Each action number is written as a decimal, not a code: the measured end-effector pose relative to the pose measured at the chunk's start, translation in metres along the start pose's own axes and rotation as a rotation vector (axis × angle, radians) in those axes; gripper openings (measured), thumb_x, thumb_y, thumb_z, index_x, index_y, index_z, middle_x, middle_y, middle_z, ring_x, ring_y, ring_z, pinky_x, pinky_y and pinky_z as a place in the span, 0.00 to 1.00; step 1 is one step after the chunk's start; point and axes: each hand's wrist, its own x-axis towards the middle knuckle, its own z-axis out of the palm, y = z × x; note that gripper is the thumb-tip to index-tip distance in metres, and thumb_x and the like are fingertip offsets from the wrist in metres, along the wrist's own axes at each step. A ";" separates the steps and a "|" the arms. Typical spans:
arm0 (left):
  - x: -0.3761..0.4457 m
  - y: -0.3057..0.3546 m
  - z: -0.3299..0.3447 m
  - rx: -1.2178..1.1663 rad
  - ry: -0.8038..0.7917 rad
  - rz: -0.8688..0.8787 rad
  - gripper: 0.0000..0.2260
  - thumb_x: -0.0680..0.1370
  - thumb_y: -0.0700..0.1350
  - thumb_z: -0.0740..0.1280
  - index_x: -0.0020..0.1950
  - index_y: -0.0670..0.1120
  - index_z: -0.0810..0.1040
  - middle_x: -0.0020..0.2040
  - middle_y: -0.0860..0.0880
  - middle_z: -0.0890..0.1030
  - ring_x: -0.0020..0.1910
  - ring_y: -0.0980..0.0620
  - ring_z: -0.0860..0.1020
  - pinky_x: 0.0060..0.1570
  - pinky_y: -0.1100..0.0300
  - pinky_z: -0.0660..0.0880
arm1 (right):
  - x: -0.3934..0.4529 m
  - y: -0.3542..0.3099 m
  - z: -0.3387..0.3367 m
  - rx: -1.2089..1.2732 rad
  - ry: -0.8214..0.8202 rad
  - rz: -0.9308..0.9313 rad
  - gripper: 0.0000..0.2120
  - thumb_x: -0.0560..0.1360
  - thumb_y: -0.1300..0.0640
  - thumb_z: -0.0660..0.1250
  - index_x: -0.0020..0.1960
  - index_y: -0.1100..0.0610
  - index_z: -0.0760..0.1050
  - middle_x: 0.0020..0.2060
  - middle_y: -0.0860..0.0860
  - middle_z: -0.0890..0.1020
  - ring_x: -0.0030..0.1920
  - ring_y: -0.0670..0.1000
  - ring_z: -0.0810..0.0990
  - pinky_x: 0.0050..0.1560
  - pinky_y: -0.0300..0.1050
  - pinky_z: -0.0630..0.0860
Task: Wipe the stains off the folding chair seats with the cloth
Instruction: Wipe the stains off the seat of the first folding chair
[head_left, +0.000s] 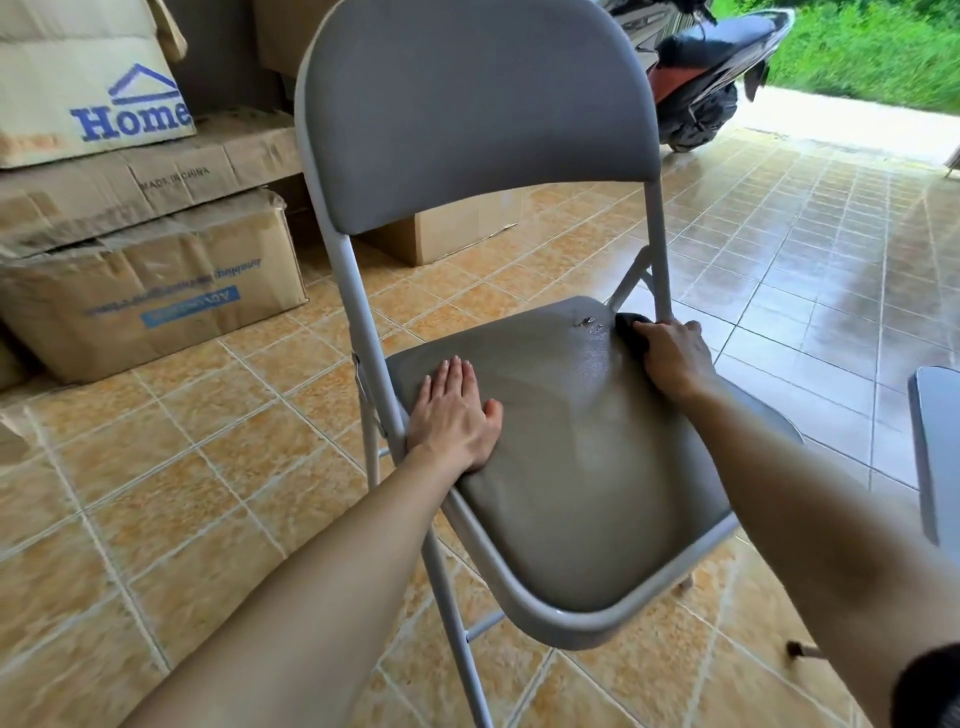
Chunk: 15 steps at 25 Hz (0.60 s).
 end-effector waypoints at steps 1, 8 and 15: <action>0.001 0.000 0.001 -0.006 0.005 -0.001 0.31 0.80 0.54 0.47 0.80 0.42 0.45 0.81 0.46 0.46 0.80 0.51 0.45 0.78 0.53 0.41 | 0.005 -0.007 0.002 0.056 0.012 0.071 0.19 0.77 0.64 0.55 0.60 0.51 0.77 0.56 0.62 0.77 0.59 0.65 0.69 0.54 0.54 0.71; 0.003 -0.001 0.006 0.030 0.011 -0.010 0.31 0.80 0.55 0.48 0.80 0.42 0.46 0.81 0.46 0.46 0.80 0.51 0.44 0.78 0.53 0.42 | -0.018 -0.107 0.024 0.294 -0.061 -0.444 0.23 0.74 0.63 0.64 0.66 0.48 0.76 0.63 0.54 0.80 0.61 0.57 0.78 0.63 0.50 0.73; 0.004 -0.002 0.008 0.001 0.024 -0.009 0.31 0.80 0.55 0.48 0.80 0.43 0.45 0.81 0.47 0.45 0.80 0.52 0.44 0.78 0.54 0.41 | 0.060 -0.075 0.035 -0.054 -0.039 -0.411 0.21 0.80 0.61 0.54 0.70 0.47 0.69 0.63 0.56 0.74 0.61 0.62 0.67 0.59 0.56 0.69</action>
